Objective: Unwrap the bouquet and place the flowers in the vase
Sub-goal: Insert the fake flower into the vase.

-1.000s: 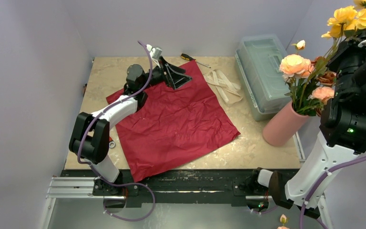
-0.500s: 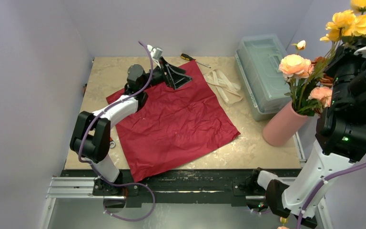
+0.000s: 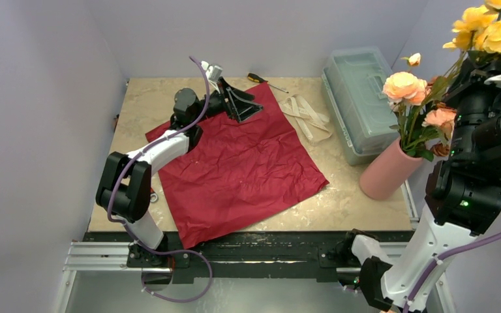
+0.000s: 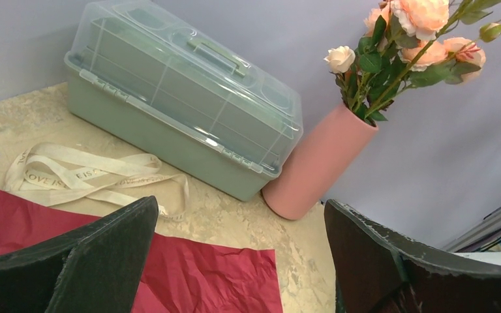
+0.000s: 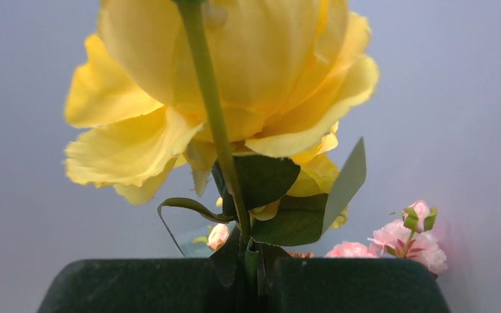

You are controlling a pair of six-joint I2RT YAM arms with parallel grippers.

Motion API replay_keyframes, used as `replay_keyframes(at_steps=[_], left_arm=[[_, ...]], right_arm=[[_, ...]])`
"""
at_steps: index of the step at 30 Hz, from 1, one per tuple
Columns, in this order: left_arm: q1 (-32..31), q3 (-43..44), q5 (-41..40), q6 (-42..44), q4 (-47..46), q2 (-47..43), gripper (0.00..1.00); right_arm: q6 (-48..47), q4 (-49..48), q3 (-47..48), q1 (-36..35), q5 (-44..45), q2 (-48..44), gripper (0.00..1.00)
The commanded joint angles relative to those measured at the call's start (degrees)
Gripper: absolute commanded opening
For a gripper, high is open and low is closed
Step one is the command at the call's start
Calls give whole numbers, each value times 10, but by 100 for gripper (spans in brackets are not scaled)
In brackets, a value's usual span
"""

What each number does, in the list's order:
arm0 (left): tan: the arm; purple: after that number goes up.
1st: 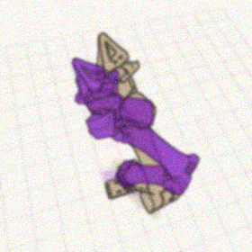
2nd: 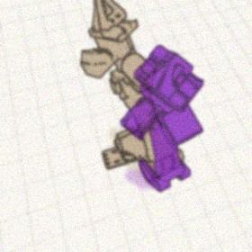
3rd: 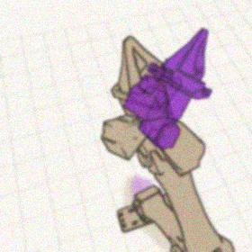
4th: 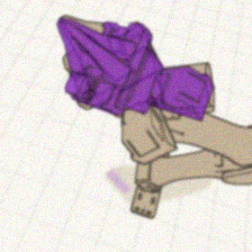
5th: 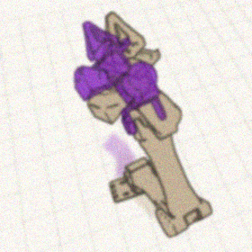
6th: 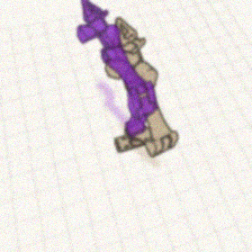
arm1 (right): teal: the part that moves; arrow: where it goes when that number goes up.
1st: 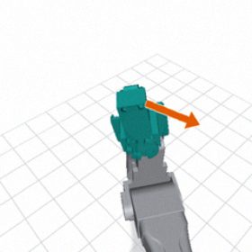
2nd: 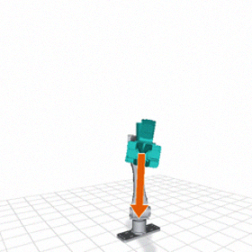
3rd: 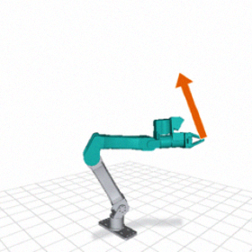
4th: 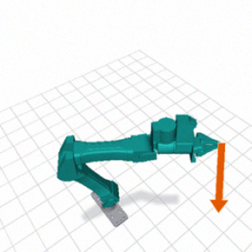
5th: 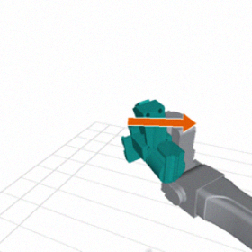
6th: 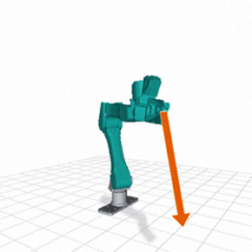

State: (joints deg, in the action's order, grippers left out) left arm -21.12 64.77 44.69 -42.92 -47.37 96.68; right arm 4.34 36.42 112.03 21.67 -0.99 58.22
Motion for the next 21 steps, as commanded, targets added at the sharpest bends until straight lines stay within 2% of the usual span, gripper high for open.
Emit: replay_keyframes(at_steps=[1,5,11,16,21], left_arm=[[2,10,9,-3,-35,4,100],[2,11,9,-7,-40,8,100],[3,12,10,-8,-42,10,100],[4,12,14,2,-26,7,100],[5,10,16,4,-22,6,100]], right_arm=[[30,-26,69,3,27,33,0],[41,-17,95,6,22,47,0],[36,-19,55,6,23,32,0],[26,19,57,6,54,32,0],[35,48,73,6,45,32,0]])
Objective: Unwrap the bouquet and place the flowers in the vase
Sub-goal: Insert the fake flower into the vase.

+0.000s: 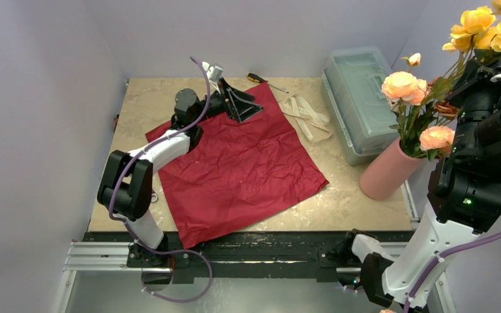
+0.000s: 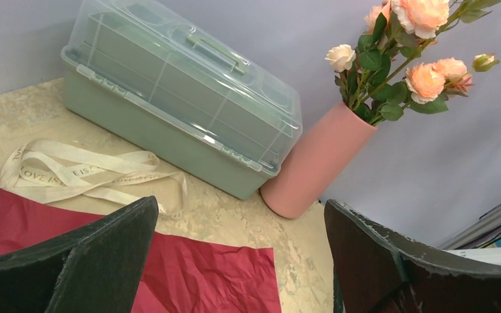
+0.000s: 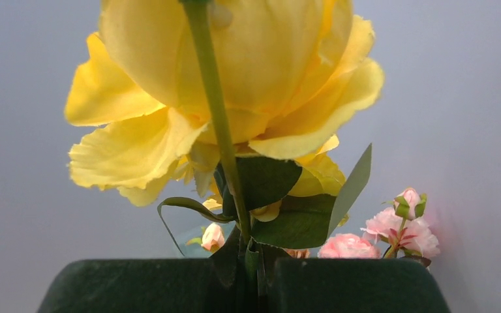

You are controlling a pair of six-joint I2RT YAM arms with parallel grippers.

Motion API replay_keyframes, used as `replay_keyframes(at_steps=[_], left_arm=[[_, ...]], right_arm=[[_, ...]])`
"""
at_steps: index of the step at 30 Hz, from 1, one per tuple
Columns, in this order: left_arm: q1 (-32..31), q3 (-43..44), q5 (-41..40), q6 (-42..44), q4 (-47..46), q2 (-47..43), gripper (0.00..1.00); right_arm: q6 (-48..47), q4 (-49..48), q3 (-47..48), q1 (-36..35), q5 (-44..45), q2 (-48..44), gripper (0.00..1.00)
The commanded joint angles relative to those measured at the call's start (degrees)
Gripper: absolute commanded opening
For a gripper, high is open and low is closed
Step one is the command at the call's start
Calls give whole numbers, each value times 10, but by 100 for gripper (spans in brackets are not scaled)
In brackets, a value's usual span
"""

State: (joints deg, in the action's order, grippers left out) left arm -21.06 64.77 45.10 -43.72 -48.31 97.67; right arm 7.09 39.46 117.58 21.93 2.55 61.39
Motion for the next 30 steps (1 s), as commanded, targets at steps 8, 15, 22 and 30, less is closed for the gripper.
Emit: replay_keyframes(at_steps=[8,15,22,30], left_arm=[[4,12,12,13,-11,-1,100],[4,11,10,15,-7,-4,100],[4,11,7,15,-3,-2,100],[4,12,0,5,-8,5,100]], right_arm=[[15,40,-17,4,11,-19,0],[3,56,-59,6,52,-26,0],[-23,90,-73,5,103,-12,0],[-34,46,-201,5,78,-45,0]])
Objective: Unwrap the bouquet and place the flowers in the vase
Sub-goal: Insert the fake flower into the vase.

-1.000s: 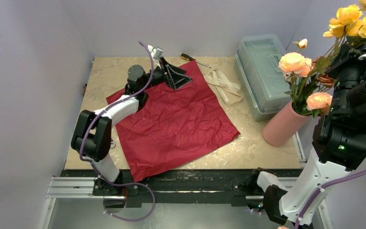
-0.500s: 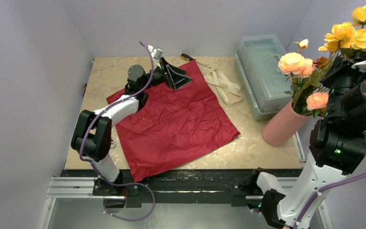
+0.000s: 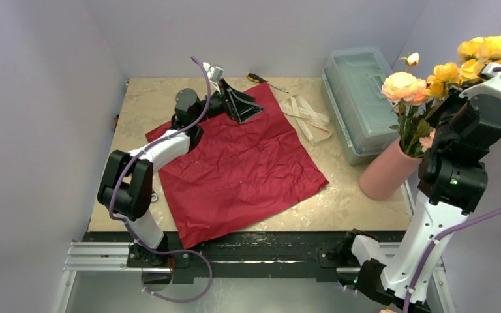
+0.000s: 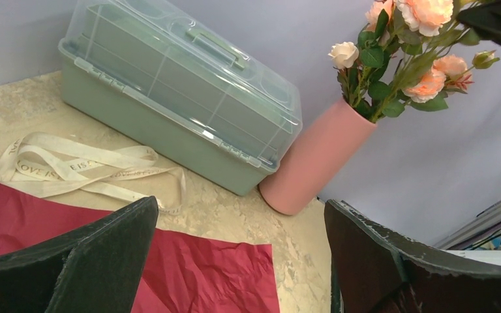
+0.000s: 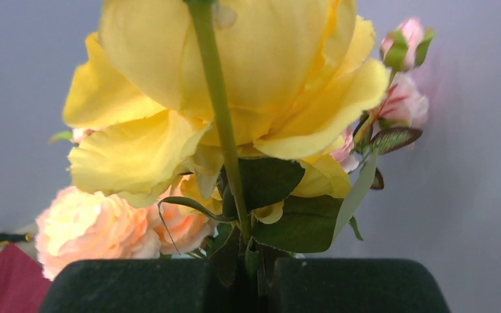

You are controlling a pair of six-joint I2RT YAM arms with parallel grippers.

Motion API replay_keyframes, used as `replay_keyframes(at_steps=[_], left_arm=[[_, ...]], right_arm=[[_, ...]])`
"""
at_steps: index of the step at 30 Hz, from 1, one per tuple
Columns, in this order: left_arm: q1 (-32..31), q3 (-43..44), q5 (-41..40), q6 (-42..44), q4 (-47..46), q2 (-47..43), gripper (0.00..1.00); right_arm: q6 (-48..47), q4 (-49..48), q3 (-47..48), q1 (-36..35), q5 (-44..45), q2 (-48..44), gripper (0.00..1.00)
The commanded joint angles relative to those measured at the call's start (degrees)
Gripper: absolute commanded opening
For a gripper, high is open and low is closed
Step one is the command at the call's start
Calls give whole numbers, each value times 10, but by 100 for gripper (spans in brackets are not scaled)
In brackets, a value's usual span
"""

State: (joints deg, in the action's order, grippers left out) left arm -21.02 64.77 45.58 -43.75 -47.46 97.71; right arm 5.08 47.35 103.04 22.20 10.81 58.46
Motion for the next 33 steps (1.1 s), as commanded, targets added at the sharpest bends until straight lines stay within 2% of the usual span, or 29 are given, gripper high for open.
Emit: replay_keyframes(at_steps=[1,6,22,26,33], left_arm=[[4,12,-7,6,-13,6,100],[4,8,-13,12,3,3,100],[4,5,-38,21,43,9,100],[4,13,-47,37,78,13,100],[5,17,-58,74,134,7,100]], right_arm=[[-15,-43,-73,2,-5,-18,0],[-20,-73,-127,2,-27,-36,0],[-37,-73,-251,2,1,-72,0],[-29,-76,-269,2,-10,-70,4],[-21,-65,-281,3,-28,-67,4]])
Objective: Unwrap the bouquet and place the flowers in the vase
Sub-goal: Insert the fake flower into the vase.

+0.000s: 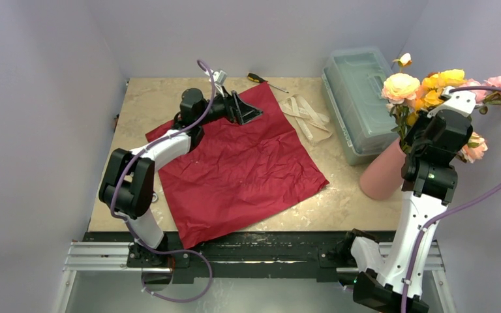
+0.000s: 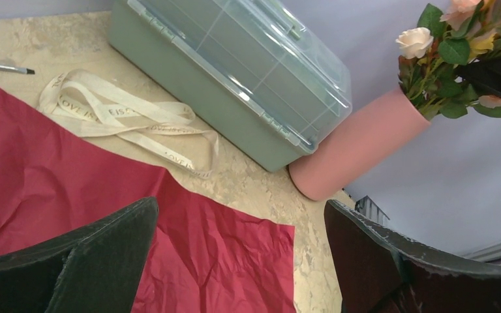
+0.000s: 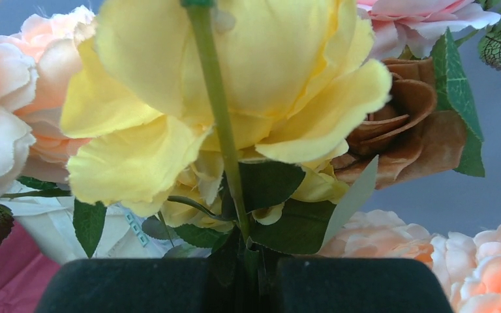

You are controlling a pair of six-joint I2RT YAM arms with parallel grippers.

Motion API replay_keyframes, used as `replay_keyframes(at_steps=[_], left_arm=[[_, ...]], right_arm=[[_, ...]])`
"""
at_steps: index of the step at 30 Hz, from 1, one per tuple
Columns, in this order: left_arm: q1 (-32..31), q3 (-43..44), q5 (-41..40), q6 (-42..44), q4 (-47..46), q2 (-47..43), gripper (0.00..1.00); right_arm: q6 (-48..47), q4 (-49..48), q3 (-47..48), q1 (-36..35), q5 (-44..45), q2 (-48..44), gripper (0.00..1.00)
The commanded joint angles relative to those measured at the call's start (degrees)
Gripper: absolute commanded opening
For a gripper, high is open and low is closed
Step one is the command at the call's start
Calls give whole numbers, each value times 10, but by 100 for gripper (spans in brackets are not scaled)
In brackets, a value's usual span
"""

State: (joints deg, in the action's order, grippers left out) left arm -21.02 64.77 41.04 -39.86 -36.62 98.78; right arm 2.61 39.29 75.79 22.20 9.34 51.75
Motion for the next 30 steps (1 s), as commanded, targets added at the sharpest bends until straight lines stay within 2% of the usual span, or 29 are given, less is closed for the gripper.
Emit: replay_keyframes(at_steps=[1,6,8,10,17,23,30], left_arm=[[5,16,-14,37,28,-4,100],[6,17,-20,43,38,-3,100],[6,17,-23,46,40,-2,100],[6,18,-24,46,39,1,100],[7,19,-22,47,47,0,100],[9,16,-19,50,46,-3,100],[10,13,-14,46,38,-4,100]], right_arm=[[4,18,-8,2,-15,0,4],[7,40,-8,2,-18,2,3],[4,46,-8,2,-20,2,10],[-2,55,0,2,-26,3,21],[-16,95,65,3,-46,18,33],[-15,133,103,2,-56,15,48],[-23,171,125,2,-92,11,71]])
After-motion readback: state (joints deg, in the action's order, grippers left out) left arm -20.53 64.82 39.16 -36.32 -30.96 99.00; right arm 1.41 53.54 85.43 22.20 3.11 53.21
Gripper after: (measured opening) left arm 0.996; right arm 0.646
